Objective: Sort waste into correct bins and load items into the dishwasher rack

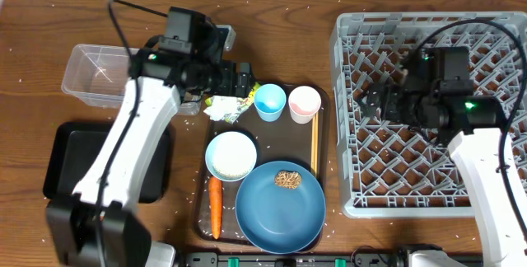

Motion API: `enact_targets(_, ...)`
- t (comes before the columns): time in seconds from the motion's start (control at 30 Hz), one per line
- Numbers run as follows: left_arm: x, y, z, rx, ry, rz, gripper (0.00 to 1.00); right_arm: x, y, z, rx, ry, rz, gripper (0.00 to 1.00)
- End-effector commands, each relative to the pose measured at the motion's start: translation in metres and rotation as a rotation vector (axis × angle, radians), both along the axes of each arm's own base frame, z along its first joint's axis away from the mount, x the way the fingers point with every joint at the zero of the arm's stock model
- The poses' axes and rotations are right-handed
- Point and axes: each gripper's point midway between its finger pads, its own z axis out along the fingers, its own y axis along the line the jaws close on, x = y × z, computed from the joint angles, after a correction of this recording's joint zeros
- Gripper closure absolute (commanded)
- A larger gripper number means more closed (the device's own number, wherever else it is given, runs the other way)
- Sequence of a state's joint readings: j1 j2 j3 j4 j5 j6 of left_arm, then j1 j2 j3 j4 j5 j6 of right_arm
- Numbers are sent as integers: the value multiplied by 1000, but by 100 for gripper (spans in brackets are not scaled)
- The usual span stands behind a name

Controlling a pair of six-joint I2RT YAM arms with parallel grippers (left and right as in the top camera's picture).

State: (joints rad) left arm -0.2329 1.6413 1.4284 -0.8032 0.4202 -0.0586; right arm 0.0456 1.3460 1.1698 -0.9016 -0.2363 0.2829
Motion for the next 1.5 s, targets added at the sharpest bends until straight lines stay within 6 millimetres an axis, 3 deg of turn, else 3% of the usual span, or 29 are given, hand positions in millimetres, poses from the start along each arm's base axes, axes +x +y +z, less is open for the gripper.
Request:
enact_targets(0.0,3,-23,-21,-8,51,-43,8,4,-6,6,35,2,-67,1)
enact_targets(0.07,6,-34,-42,27,72,-64,17,3,-9,6,38,8,-80,1)
enact_targets(0.2,11,-35,-80,162,94,-60,33,1,-10,4,37,20,-83,1)
enact_targets(0.3,12,-44,-103,178,123,-78,41,-1,-11,3,29,30,-86,1)
enact_targets(0.37,13,-46,-115,187,137,-82,52,-1,-11,3,29,30,-86,1)
enact_targets(0.5,14,-46,-130,192,165,-74,70,-2,-11,2,29,35,-86,1)
enact_targets(0.57,13,-45,-132,195,172,-74,94,-3,-11,1,29,41,-86,1)
enact_targets(0.63,11,-45,-128,195,172,-74,94,-4,-11,1,28,45,-86,1)
enact_targets(0.8,9,-38,-85,173,117,-58,94,-6,-12,0,9,43,-56,1)
enact_targets(0.93,3,-25,-33,140,31,-27,94,-5,-8,2,13,29,-21,1)
enact_targets(1.0,0,-23,-4,86,-21,-25,94,-2,7,9,65,-15,80,1)
enact_targets(1.07,-8,-31,26,-17,-76,-81,94,-1,36,26,181,-99,261,2)
enact_targets(1.2,-36,-57,87,-272,-189,-300,94,-22,97,89,501,-361,673,5)
enact_targets(1.3,-59,-70,122,-428,-254,-442,94,-35,113,126,655,-502,830,6)
enact_targets(1.47,-87,-86,155,-627,-283,-611,94,-50,129,154,772,-593,973,8)
